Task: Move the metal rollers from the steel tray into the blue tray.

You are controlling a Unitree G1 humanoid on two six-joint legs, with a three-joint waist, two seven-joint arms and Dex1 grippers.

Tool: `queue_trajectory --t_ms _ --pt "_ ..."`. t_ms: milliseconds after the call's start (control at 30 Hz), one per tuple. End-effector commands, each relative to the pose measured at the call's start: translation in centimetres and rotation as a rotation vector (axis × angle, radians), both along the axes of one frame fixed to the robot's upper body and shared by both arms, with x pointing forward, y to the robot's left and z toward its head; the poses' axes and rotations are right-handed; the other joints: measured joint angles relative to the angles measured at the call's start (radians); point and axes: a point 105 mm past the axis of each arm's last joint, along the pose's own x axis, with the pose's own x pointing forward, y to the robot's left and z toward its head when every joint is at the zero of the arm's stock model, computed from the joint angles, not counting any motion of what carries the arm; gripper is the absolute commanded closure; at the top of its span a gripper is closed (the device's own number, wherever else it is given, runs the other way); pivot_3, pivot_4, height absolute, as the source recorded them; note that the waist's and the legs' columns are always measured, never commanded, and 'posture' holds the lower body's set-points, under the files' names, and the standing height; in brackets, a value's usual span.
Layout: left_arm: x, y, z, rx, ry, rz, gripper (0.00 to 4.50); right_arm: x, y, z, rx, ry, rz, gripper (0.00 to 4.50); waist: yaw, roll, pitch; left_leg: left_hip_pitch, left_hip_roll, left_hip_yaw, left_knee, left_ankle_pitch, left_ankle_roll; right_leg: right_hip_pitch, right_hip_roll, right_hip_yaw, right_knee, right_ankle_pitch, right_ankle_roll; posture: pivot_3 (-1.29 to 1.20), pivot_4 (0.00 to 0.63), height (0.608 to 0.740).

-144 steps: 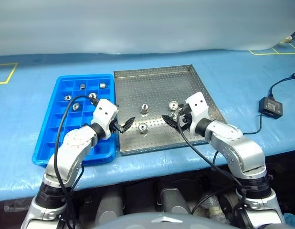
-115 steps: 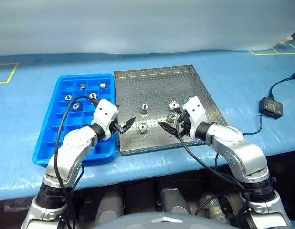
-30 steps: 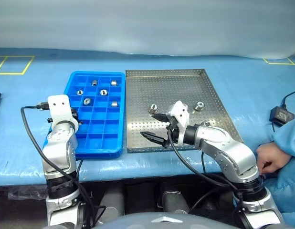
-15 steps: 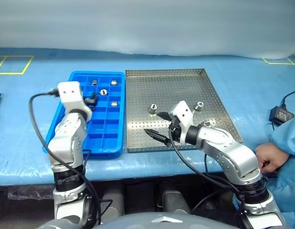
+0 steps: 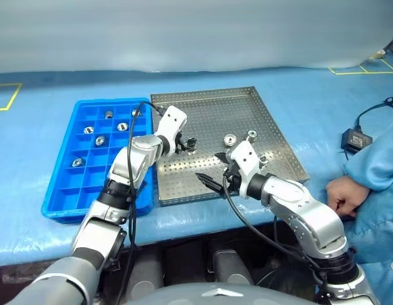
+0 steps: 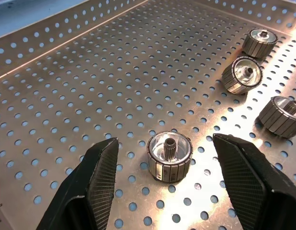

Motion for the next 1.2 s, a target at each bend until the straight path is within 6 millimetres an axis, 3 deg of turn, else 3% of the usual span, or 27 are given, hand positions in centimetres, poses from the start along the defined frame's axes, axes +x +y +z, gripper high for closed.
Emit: queue_trajectory --t_ms 33,333,467,533,567,767,1000,1100,1200 --pt "1.0 -0.1 0.4 0.041 -0.036 0.013 1.09 -0.3 0.1 1.2 0.017 -0.049 -0.008 0.00 -0.008 0.000 0.000 0.000 0.000 0.000 0.000 0.000 0.000 0.000 0.000 0.000 0.000 0.000 0.000 -0.22 0.150 0.740" --pt "1.1 -0.4 -2.0 0.071 0.023 0.022 1.09 -0.6 0.0 1.4 0.016 -0.055 -0.017 0.00 -0.033 0.000 0.000 0.000 0.000 0.000 0.000 0.000 0.000 0.000 -0.001 0.000 0.000 0.000 0.000 -0.22 0.150 0.740" --pt "1.2 -0.2 -2.3 0.059 0.030 0.048 1.94 -0.3 0.1 1.3 0.016 -0.051 -0.015 0.00 -0.038 0.000 0.000 0.000 0.000 0.000 -0.001 0.000 0.000 0.000 -0.001 0.000 0.000 0.000 0.000 -0.21 0.150 0.740" --pt "1.1 -0.2 -2.3 0.060 0.028 0.044 2.68 -0.1 0.1 1.3 0.015 -0.049 -0.017 0.00 -0.039 0.000 0.000 0.000 0.000 0.000 -0.001 0.000 0.000 0.000 -0.001 0.000 0.000 0.000 0.000 -0.21 0.150 0.740" --pt "1.1 -0.2 -2.3 0.061 0.024 0.043 2.81 -0.1 0.1 1.3 0.015 -0.048 -0.016 0.00 -0.039 0.000 0.000 0.000 0.000 0.000 -0.001 0.000 0.000 0.000 -0.001 0.000 0.000 0.000 0.000 -0.20 0.150 0.740" --pt "0.8 -0.1 -1.8 0.047 0.002 0.024 2.81 0.1 0.3 0.6 0.013 -0.010 -0.003 0.00 -0.039 0.000 0.000 0.000 0.000 0.000 -0.001 0.000 0.000 0.000 -0.001 0.000 0.000 0.000 0.000 -0.19 0.150 0.740" --pt "-0.3 0.8 2.0 -0.049 -0.087 0.002 2.81 0.3 0.2 0.7 0.036 0.010 0.017 0.00 -0.038 0.000 0.000 0.000 0.001 0.000 -0.001 0.000 0.000 -0.001 -0.001 0.001 0.001 0.000 0.000 -0.16 0.150 0.740" --pt "-1.2 2.1 5.0 -0.104 -0.161 0.040 2.81 0.0 0.7 1.4 0.069 0.004 0.069 0.00 -0.035 0.000 0.000 0.000 0.002 0.000 -0.002 0.000 0.000 -0.001 -0.001 0.001 0.001 0.000 0.000 -0.09 0.150 0.740" --pt "-2.8 4.8 7.8 -0.142 -0.257 0.165 2.81 -0.8 1.5 1.7 0.082 0.007 0.162 0.00 -0.023 0.000 0.000 0.001 0.001 0.000 -0.002 0.000 0.000 -0.001 0.000 0.001 0.001 0.000 0.000 -0.04 0.150 0.740"
